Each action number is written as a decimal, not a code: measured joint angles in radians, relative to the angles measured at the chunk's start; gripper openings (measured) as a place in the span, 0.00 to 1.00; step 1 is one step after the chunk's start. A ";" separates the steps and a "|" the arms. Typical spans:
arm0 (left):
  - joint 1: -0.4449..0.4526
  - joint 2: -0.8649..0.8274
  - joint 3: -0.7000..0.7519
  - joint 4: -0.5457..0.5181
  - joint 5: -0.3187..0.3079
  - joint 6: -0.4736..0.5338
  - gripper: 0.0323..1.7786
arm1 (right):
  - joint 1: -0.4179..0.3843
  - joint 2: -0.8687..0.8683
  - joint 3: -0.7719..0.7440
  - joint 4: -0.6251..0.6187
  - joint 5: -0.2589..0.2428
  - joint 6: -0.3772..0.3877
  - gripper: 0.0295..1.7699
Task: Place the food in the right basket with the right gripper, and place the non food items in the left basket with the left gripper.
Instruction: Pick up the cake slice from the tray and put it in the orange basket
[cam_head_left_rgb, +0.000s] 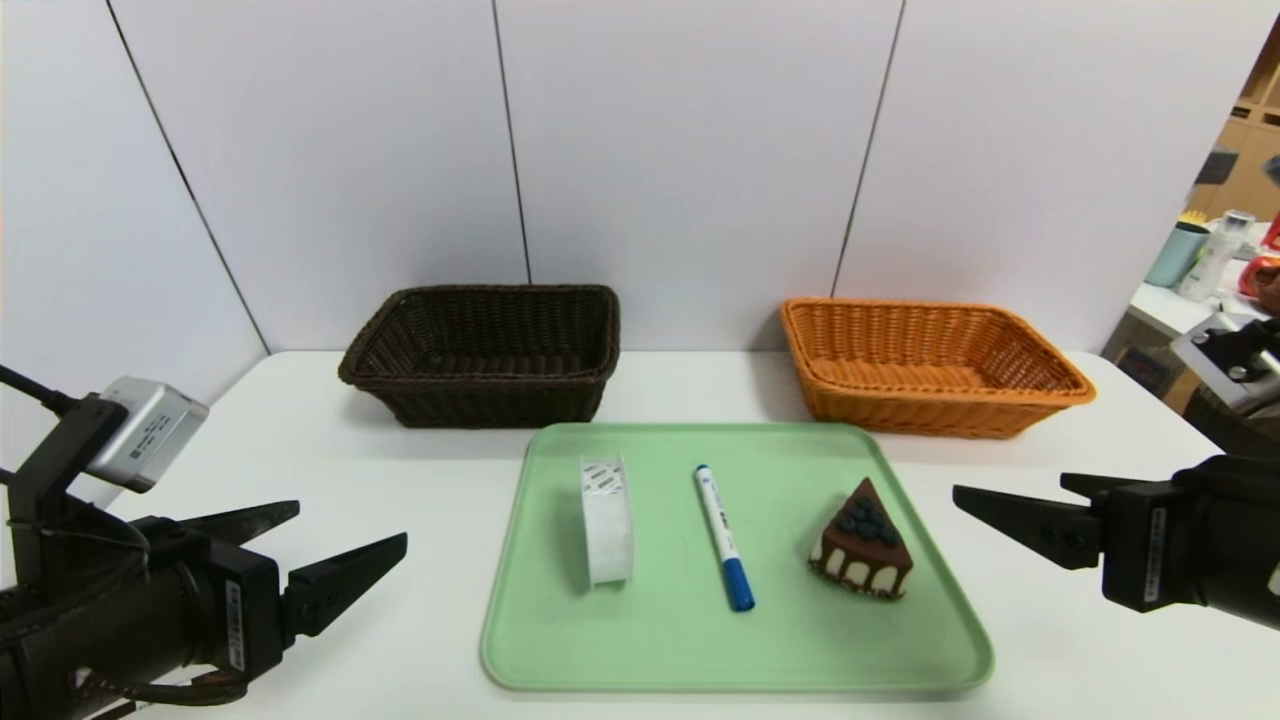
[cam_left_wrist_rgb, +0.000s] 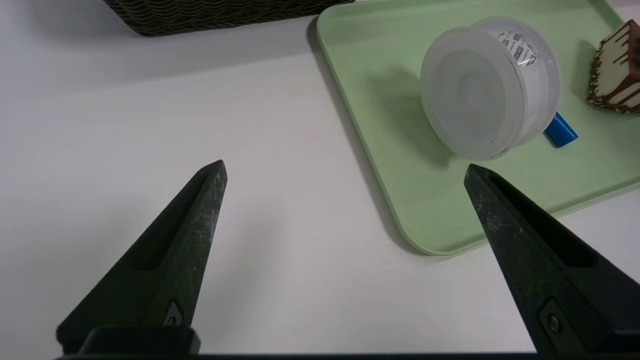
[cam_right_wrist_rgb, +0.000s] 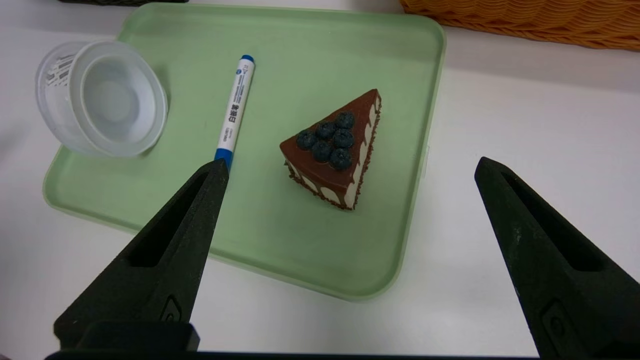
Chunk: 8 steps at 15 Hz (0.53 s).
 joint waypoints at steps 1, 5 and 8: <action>-0.011 0.005 0.000 -0.001 0.001 0.001 0.95 | 0.016 0.025 -0.013 0.000 -0.020 0.011 0.96; -0.029 0.027 -0.001 -0.008 0.006 0.001 0.95 | 0.080 0.148 -0.093 0.046 -0.104 0.040 0.96; -0.031 0.033 -0.001 -0.005 0.007 0.002 0.95 | 0.111 0.232 -0.212 0.181 -0.131 0.090 0.96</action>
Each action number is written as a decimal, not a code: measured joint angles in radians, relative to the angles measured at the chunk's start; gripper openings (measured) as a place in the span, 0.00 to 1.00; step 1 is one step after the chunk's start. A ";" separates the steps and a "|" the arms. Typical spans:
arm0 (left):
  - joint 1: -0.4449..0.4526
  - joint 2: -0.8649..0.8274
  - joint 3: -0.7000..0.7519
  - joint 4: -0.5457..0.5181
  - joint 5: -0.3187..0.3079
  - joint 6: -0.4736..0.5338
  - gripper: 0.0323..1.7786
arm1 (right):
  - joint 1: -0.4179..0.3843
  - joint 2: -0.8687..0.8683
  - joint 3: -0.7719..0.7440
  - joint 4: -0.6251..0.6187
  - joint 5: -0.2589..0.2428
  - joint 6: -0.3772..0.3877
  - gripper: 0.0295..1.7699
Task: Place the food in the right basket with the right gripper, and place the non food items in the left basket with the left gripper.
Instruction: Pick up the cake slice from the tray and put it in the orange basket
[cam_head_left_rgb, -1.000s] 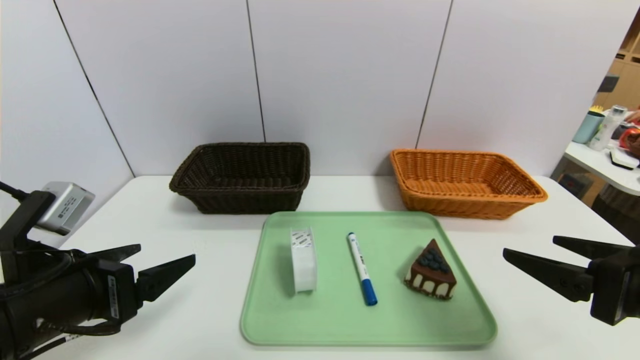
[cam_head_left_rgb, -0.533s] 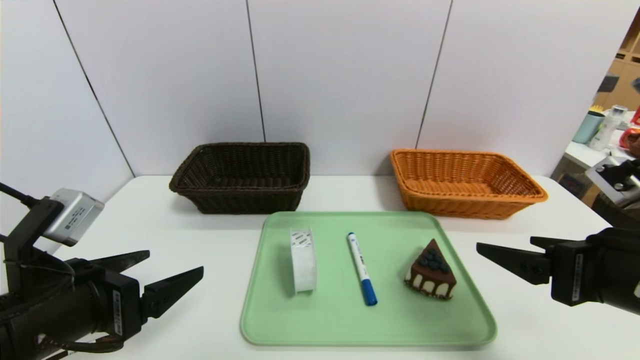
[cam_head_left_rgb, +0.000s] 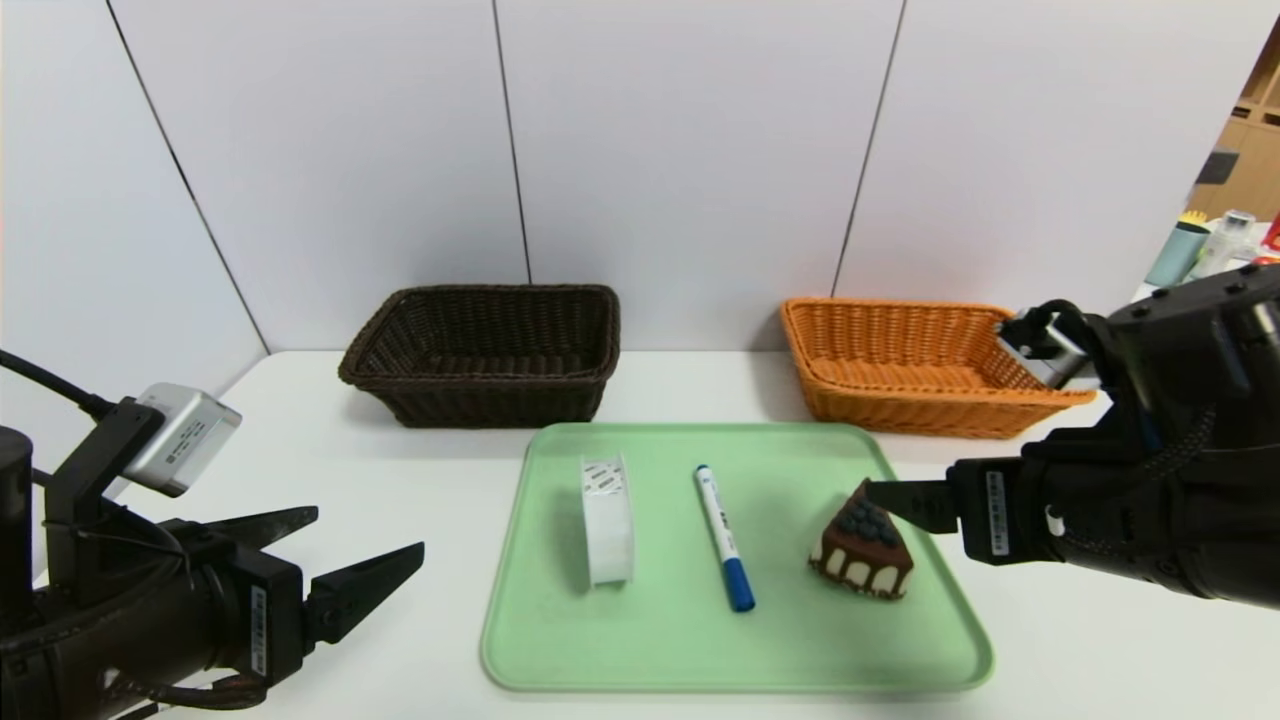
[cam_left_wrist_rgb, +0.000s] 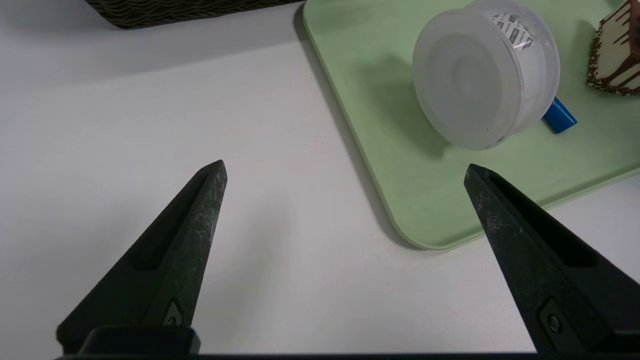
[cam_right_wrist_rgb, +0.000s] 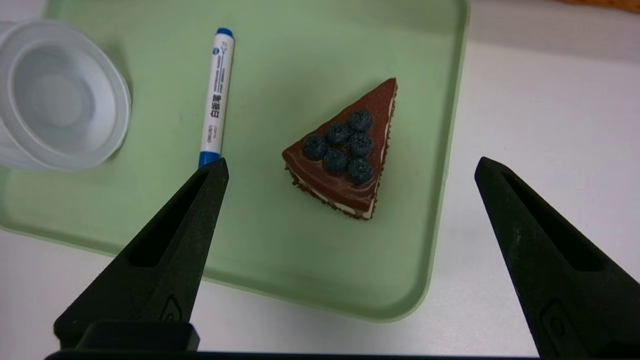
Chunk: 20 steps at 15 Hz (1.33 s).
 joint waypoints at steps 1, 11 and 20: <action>0.000 0.000 0.001 0.000 0.000 -0.001 0.95 | 0.014 0.028 -0.043 0.052 -0.012 0.025 0.96; -0.001 -0.011 0.013 0.004 0.016 0.001 0.95 | 0.082 0.252 -0.317 0.361 -0.066 0.212 0.96; -0.002 -0.028 0.025 0.004 0.029 0.002 0.95 | 0.054 0.379 -0.368 0.402 -0.074 0.226 0.96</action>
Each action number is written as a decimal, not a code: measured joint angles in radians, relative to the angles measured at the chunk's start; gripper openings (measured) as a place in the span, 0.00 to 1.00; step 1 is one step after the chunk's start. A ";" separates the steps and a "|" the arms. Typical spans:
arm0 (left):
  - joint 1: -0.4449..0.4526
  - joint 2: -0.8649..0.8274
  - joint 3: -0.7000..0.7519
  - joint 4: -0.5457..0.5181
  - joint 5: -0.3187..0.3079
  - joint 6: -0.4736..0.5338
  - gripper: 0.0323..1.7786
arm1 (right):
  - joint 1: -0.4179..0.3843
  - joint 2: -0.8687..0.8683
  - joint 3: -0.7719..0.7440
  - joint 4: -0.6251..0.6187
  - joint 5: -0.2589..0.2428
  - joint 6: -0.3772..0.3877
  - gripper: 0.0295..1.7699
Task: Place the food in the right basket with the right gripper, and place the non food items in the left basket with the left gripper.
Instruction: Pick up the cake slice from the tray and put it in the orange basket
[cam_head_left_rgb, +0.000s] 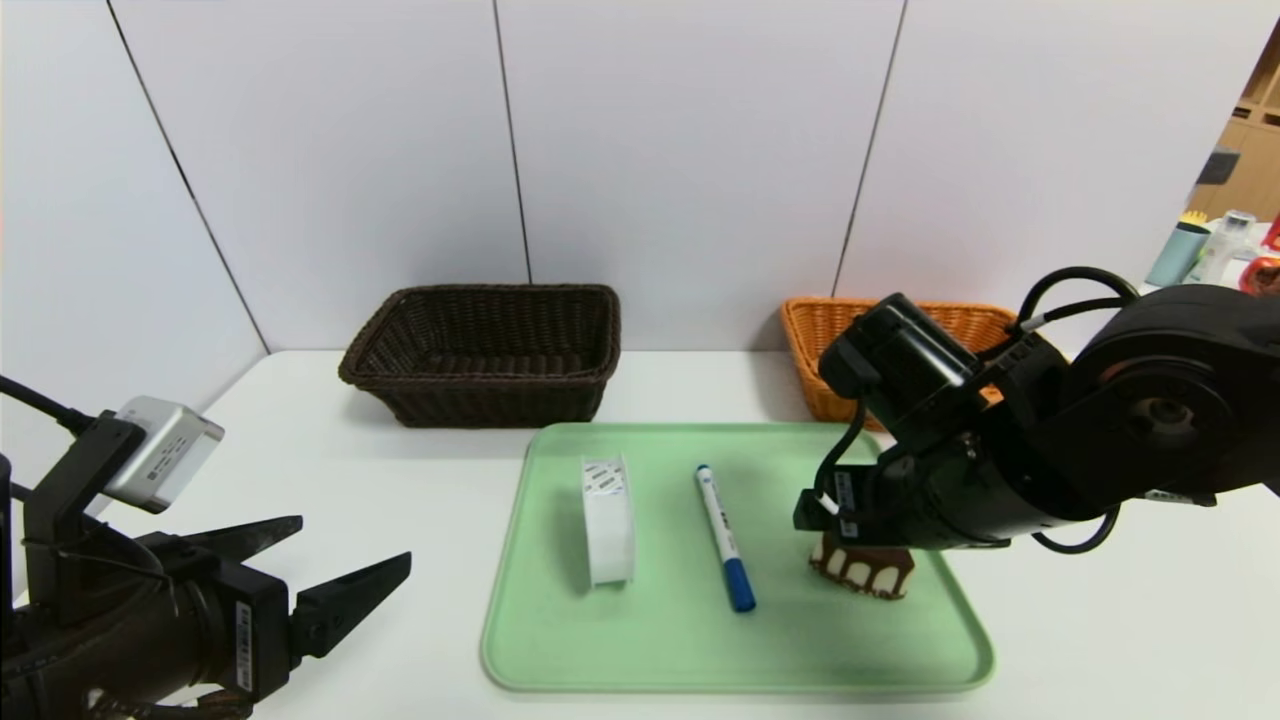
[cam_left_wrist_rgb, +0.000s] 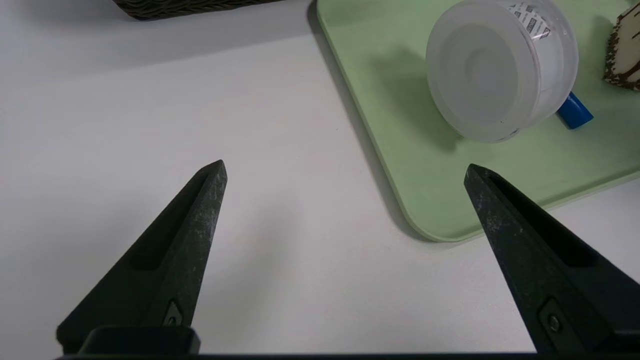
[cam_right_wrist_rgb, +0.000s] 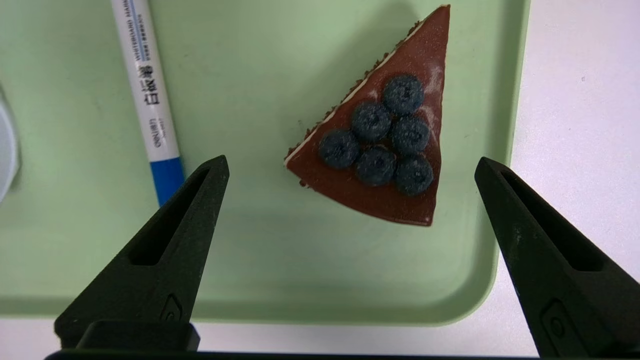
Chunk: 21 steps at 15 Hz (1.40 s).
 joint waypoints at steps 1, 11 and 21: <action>0.000 -0.001 0.000 0.000 0.000 0.000 0.95 | -0.011 0.008 0.000 0.002 -0.006 -0.004 0.96; -0.002 -0.008 0.005 -0.001 0.000 0.024 0.95 | -0.038 0.059 0.017 -0.028 -0.007 -0.006 0.96; -0.002 -0.011 0.009 -0.003 -0.004 0.025 0.95 | -0.028 0.076 0.043 -0.050 -0.015 -0.006 0.57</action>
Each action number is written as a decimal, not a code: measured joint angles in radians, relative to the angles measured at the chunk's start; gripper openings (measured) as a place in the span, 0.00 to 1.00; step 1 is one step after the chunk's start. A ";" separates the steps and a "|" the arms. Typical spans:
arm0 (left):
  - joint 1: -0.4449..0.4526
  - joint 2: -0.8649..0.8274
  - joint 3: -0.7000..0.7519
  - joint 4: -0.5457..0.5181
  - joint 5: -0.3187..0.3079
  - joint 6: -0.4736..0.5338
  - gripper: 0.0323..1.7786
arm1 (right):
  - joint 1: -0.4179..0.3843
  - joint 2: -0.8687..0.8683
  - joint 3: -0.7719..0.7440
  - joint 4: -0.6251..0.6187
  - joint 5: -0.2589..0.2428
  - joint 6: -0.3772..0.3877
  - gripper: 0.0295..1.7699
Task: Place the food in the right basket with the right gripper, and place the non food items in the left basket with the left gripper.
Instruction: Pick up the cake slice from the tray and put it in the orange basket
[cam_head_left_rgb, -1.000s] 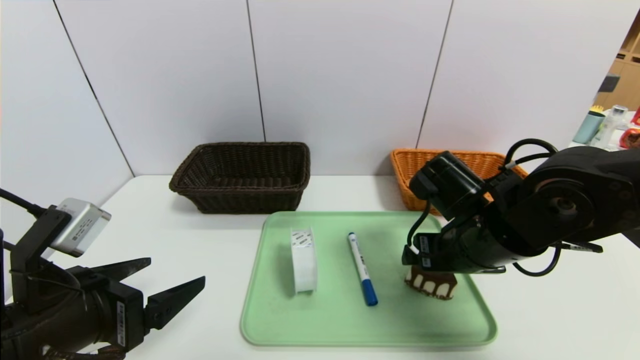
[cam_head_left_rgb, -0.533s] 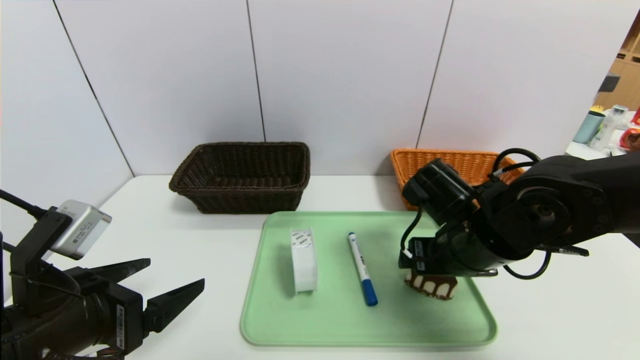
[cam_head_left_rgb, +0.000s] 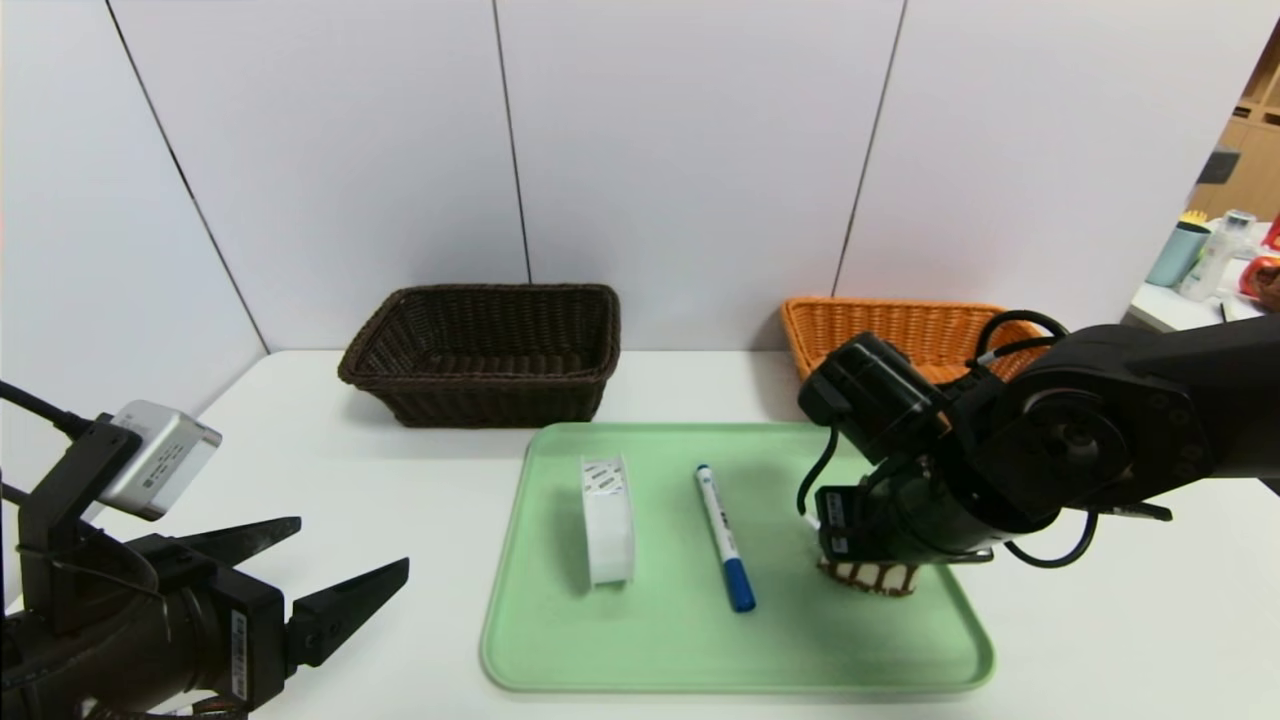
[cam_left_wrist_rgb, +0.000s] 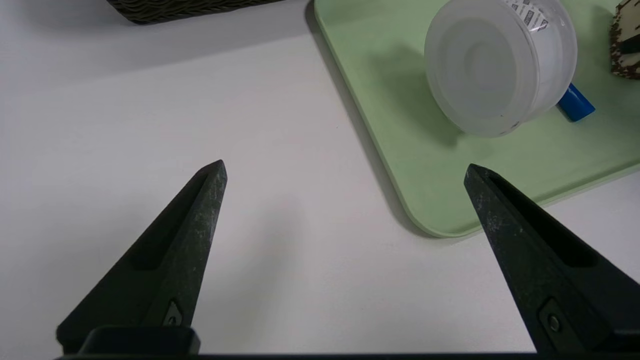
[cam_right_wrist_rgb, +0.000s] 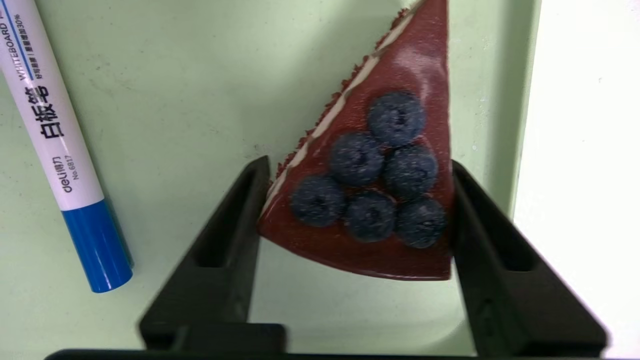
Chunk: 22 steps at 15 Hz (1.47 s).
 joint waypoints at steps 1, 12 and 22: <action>0.000 0.000 0.000 0.000 -0.001 0.000 0.95 | 0.000 0.000 0.000 0.000 0.000 0.000 0.52; 0.000 0.000 0.001 -0.002 -0.002 -0.001 0.95 | 0.014 -0.027 -0.010 0.007 -0.044 -0.001 0.45; 0.000 -0.005 0.000 -0.003 -0.002 -0.002 0.95 | 0.035 -0.185 -0.130 0.059 -0.098 -0.064 0.45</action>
